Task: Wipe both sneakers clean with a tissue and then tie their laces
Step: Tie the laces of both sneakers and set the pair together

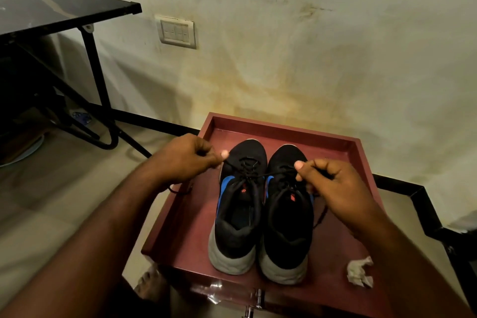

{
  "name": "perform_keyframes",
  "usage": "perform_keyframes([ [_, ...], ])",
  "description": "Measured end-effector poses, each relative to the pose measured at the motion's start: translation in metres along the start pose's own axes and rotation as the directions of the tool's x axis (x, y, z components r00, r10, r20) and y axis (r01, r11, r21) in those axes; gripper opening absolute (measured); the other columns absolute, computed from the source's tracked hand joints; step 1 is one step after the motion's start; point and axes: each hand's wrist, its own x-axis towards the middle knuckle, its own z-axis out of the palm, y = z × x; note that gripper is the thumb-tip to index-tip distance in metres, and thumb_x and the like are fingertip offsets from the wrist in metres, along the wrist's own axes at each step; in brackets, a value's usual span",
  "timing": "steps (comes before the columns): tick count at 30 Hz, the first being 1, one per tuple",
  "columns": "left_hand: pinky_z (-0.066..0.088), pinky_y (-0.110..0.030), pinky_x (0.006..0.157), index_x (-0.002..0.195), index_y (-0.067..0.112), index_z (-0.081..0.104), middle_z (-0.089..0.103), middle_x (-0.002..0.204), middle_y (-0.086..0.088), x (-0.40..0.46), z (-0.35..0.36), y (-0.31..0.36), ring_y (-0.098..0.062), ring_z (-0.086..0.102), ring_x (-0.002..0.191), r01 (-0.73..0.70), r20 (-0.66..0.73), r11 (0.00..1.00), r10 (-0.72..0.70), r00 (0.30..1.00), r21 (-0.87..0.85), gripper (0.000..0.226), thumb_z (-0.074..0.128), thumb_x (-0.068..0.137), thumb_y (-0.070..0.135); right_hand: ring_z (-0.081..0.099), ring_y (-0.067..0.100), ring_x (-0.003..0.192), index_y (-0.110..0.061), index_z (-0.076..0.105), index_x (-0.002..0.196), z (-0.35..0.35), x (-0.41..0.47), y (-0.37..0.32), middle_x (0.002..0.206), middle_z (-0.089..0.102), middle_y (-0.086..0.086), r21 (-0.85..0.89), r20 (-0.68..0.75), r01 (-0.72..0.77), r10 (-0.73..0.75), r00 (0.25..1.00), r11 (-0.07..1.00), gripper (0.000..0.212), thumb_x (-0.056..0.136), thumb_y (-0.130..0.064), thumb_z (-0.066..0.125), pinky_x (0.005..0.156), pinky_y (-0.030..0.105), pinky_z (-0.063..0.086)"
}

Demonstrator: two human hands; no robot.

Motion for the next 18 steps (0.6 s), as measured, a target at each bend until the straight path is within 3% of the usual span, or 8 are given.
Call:
perform_keyframes([
  [1,0.058,-0.037,0.085,0.078,0.018,0.076,0.077,0.082,0.003,-0.002,0.001,0.003,-0.009,0.071,0.081,0.007,0.046,0.976,0.003,0.999,-0.217,0.040,0.066,0.092,0.054,0.065,0.019,0.075,-0.005,0.072,0.079,0.003,0.000,-0.005,0.078,0.071,0.012,0.203,0.018,-0.042,0.039,0.999,0.978,0.037,0.092,-0.039,0.067,0.078,0.037,0.051],
  [3,0.051,-0.045,0.104,0.083,0.015,0.073,0.080,0.102,-0.002,-0.004,0.005,0.013,-0.020,0.073,0.105,0.049,0.137,0.812,0.038,0.990,-0.581,0.036,0.061,0.096,0.047,0.072,0.023,0.102,0.004,0.063,0.078,0.010,0.001,-0.014,0.104,0.077,0.016,0.558,0.095,-0.130,0.093,0.991,0.820,0.039,0.094,-0.032,0.061,0.096,0.039,0.052],
  [5,0.048,-0.048,0.109,0.092,0.010,0.072,0.077,0.116,-0.011,-0.002,0.011,0.023,-0.031,0.067,0.122,0.047,0.134,0.671,0.079,0.988,-0.740,0.028,0.060,0.098,0.035,0.069,0.031,0.120,-0.003,0.052,0.074,0.017,0.002,-0.020,0.117,0.074,0.024,0.742,0.153,-0.174,0.089,0.984,0.647,0.034,0.101,-0.025,0.052,0.106,0.044,0.050],
  [6,0.050,-0.048,0.109,0.098,0.006,0.072,0.076,0.117,-0.014,-0.002,0.015,0.025,-0.034,0.066,0.123,0.024,0.110,0.638,0.096,0.989,-0.770,0.026,0.062,0.096,0.029,0.069,0.034,0.119,-0.006,0.052,0.076,0.020,0.003,-0.021,0.113,0.074,0.025,0.767,0.157,-0.176,0.086,0.984,0.617,0.034,0.104,-0.024,0.048,0.106,0.045,0.051],
  [8,0.055,-0.043,0.103,0.109,0.000,0.073,0.076,0.114,-0.016,-0.002,0.025,0.028,-0.032,0.071,0.113,-0.034,0.055,0.619,0.125,0.991,-0.785,0.025,0.066,0.093,0.018,0.072,0.033,0.106,-0.005,0.059,0.084,0.027,0.003,-0.021,0.097,0.074,0.018,0.739,0.131,-0.161,0.096,0.987,0.655,0.035,0.106,-0.028,0.045,0.100,0.043,0.057],
  [12,0.063,-0.035,0.084,0.104,0.001,0.078,0.078,0.096,-0.021,-0.001,0.042,0.032,-0.024,0.075,0.084,-0.204,-0.098,0.698,0.190,0.977,-0.686,0.021,0.077,0.084,0.007,0.071,0.022,0.094,-0.005,0.072,0.109,0.040,0.003,-0.016,0.095,0.073,0.009,0.674,0.081,-0.114,0.080,0.994,0.730,0.030,0.105,-0.023,0.049,0.090,0.032,0.061],
  [15,0.063,-0.047,0.082,0.097,0.000,0.078,0.077,0.084,-0.022,-0.001,0.049,0.035,-0.033,0.076,0.076,-0.280,-0.169,0.730,0.224,0.960,-0.624,0.028,0.086,0.074,0.013,0.072,0.020,0.088,-0.013,0.077,0.113,0.046,0.000,-0.017,0.095,0.077,0.013,0.574,0.027,-0.032,0.020,0.999,0.818,0.023,0.099,-0.007,0.061,0.086,0.030,0.062],
  [18,0.062,-0.058,0.084,0.093,0.001,0.076,0.076,0.080,-0.023,-0.004,0.050,0.038,-0.045,0.075,0.079,-0.301,-0.189,0.757,0.234,0.954,-0.580,0.025,0.088,0.075,0.013,0.073,0.023,0.077,-0.005,0.078,0.106,0.050,-0.002,-0.021,0.092,0.079,0.018,0.531,-0.024,-0.015,0.033,0.999,0.847,0.017,0.090,-0.006,0.074,0.075,0.030,0.064],
])
